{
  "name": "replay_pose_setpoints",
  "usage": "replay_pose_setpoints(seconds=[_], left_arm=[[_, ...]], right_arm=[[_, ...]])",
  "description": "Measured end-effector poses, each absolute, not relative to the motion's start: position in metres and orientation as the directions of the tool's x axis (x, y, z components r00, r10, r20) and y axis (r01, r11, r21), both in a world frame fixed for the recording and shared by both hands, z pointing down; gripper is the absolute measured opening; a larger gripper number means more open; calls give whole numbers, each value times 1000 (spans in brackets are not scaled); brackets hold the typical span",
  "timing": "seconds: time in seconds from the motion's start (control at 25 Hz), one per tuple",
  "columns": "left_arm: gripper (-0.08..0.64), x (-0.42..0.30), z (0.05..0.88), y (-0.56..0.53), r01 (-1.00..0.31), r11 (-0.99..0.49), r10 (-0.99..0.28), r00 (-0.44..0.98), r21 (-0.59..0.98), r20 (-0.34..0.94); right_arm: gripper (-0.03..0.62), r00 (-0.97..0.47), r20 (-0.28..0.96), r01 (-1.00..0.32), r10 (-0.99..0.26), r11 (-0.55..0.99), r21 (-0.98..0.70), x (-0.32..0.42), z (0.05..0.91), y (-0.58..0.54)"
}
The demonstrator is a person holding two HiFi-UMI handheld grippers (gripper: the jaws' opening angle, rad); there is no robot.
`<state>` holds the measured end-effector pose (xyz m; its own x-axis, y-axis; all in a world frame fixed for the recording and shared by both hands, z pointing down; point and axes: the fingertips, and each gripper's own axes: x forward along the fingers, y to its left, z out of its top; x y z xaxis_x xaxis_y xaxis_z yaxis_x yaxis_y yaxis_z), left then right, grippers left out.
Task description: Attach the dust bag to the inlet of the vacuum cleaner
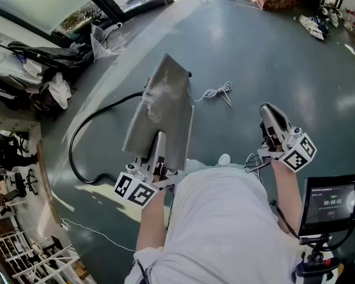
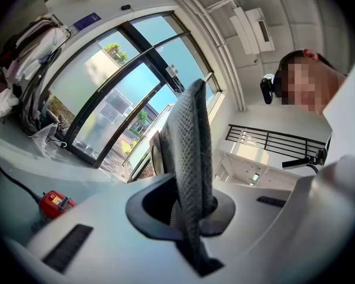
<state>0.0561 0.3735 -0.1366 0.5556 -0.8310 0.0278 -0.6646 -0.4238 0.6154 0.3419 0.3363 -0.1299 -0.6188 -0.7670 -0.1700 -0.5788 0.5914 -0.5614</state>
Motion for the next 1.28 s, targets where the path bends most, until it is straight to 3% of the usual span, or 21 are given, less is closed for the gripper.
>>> replay_pose_setpoints(seconds=[0.48,0.92,1.12,1.24,1.28], left_arm=[[15,15,-97,297,-645,-388,-830,555,658,56],[15,-66,-89,168,-606,-468,-779,626,644,23],[15,-69,-97,186,-603,-495,-753,657,625,38],[15,-66,-99,191,-604,-497,-748,662,623,45],[15,-64,-100,184,-599,-498,-745,666,627,46]], right_arm=[[12,-650,-114,-576,-752,585,-571,296,-103,257],[14,-757,-100,-512,-646,681,-524,174,-103,92],[19,-866,-66,-411,-496,780,-471,141,-111,71],[85,-935,-58,-290,-349,850,-440,118,-115,47],[135,-957,-62,-230,-284,869,-437,110,-117,32]])
